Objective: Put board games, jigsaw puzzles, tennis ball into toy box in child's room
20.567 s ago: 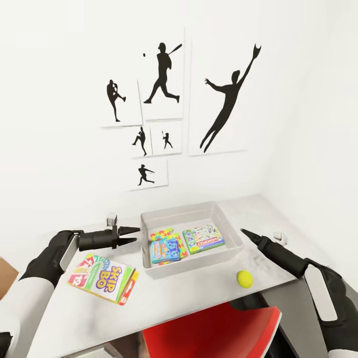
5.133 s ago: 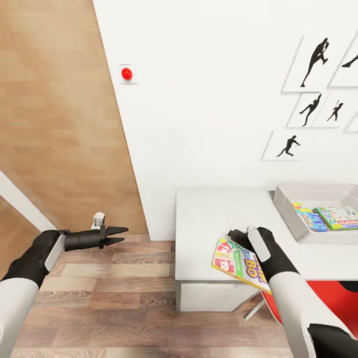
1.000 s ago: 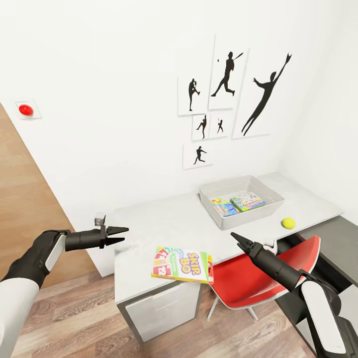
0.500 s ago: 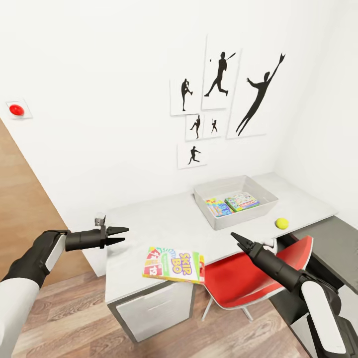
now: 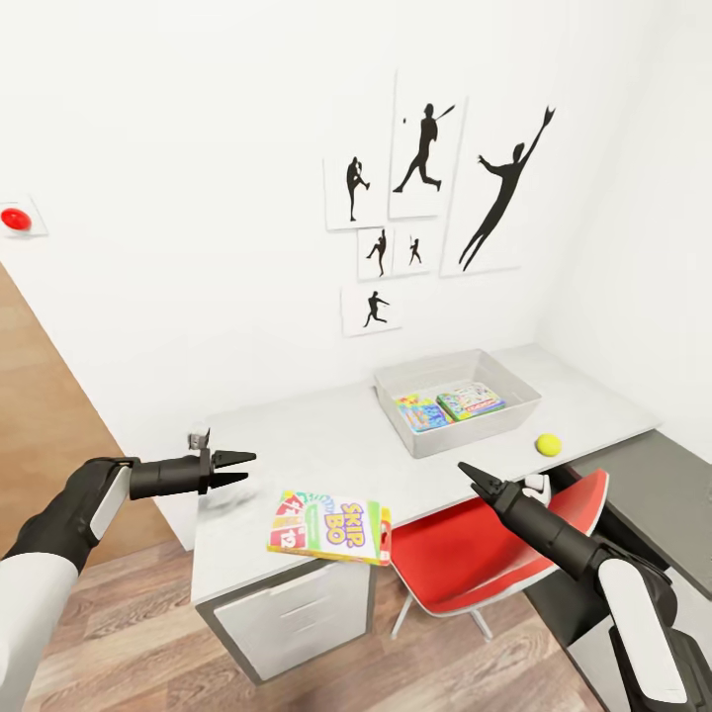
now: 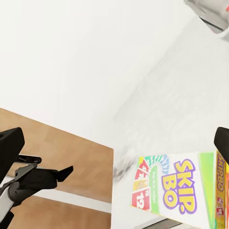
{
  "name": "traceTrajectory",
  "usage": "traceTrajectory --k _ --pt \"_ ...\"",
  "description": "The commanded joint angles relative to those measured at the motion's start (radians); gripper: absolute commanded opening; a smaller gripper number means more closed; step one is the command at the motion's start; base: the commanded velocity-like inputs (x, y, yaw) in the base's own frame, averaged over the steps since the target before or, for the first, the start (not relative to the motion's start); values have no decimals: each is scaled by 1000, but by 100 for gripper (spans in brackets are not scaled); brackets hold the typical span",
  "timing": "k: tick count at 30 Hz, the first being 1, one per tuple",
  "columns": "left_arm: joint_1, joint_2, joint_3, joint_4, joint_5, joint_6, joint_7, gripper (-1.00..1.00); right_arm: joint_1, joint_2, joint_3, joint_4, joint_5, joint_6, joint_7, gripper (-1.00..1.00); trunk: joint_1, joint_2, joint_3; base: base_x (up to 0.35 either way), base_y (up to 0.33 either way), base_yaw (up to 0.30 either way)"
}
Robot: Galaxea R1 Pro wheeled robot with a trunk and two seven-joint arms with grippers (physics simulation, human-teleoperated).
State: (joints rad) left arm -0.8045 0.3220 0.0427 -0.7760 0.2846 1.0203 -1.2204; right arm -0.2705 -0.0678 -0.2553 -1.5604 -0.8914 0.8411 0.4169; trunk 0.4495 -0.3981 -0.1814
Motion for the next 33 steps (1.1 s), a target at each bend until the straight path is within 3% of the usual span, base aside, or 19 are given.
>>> traceTrajectory --k 1,33 --pt "-1 0 0 0 1 6 -2 100 -1 0 -1 0 2 6 4 100 1 -2 -2 0 -11 0" --pt "-1 -2 -1 -2 1 6 -2 100 -1 0 2 -1 2 6 10 100 1 -2 47 -3 -136 0"
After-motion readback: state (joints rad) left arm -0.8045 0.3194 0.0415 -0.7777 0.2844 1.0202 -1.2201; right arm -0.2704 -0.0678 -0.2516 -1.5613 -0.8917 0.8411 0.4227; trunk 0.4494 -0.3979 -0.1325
